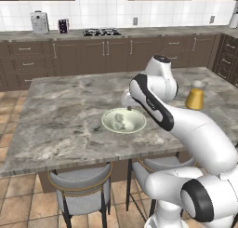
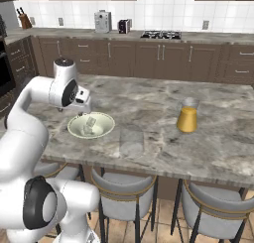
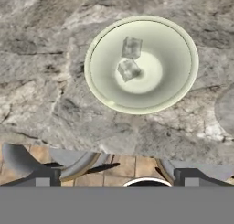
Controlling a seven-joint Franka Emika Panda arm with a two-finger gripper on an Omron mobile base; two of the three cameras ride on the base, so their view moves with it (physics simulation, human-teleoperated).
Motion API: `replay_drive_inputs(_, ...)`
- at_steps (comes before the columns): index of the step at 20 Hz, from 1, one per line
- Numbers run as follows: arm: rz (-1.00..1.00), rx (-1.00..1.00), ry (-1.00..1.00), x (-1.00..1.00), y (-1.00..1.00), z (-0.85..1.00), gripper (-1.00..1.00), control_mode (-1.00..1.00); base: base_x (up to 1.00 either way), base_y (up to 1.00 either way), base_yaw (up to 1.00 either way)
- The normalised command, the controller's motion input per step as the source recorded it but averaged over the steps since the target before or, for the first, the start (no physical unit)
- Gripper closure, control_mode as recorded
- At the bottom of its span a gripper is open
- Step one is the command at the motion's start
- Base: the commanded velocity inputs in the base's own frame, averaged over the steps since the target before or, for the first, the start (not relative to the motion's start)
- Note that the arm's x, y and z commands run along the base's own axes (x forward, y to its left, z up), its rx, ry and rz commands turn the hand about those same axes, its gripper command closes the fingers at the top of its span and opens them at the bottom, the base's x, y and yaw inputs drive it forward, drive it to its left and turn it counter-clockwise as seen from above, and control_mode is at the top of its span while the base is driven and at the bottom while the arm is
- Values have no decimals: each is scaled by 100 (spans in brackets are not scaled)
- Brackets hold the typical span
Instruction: There are two ice cubes in the ice bowl. Place both ice cubes in the glass cup.
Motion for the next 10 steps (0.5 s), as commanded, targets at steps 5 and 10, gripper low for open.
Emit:
replay_drive_inputs(5, 0, 0, 0, 11, 0, -46, -100, -100, 0, 0, 0)
replay_drive_inputs(10, 0, 0, 0, 32, -1, -46, -100, -100, 0, 0, 0)
